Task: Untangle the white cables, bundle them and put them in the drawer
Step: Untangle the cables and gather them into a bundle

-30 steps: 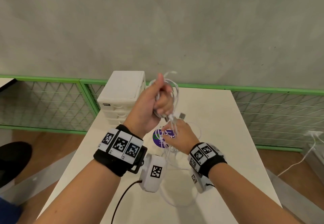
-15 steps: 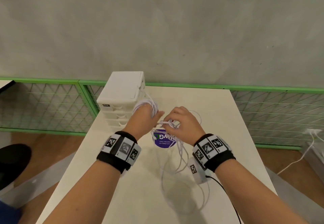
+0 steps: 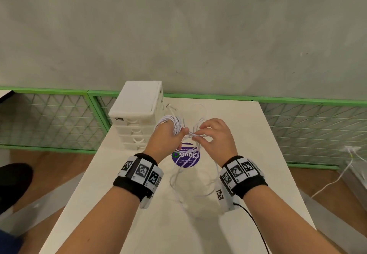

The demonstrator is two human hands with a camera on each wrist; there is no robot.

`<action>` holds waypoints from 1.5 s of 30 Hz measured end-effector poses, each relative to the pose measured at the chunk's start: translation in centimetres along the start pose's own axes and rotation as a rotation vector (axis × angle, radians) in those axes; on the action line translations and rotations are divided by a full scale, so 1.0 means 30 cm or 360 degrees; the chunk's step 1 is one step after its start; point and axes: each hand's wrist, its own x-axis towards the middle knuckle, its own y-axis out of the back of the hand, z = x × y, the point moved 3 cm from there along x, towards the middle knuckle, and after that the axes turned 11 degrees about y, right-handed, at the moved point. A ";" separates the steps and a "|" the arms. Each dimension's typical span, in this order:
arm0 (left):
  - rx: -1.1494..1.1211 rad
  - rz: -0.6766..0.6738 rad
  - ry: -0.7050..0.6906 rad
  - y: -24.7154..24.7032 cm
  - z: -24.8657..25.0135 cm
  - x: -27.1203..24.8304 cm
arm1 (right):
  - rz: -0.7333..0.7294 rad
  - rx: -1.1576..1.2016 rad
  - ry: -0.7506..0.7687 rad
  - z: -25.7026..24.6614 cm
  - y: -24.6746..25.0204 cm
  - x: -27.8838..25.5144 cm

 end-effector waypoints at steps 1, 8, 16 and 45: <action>0.0022 0.0046 0.0008 0.000 -0.009 0.001 | 0.0008 0.0009 -0.0003 0.001 0.001 -0.003; -0.0111 0.0258 0.0196 0.039 -0.080 0.024 | 0.0335 0.0343 -0.0413 0.053 0.056 -0.047; -0.0046 0.0348 0.0219 0.071 -0.107 0.024 | 0.0446 0.0358 -0.0974 0.172 0.116 -0.101; -0.0175 0.0241 0.0257 0.061 -0.068 0.015 | 0.0071 0.0621 -0.0902 0.124 0.092 -0.036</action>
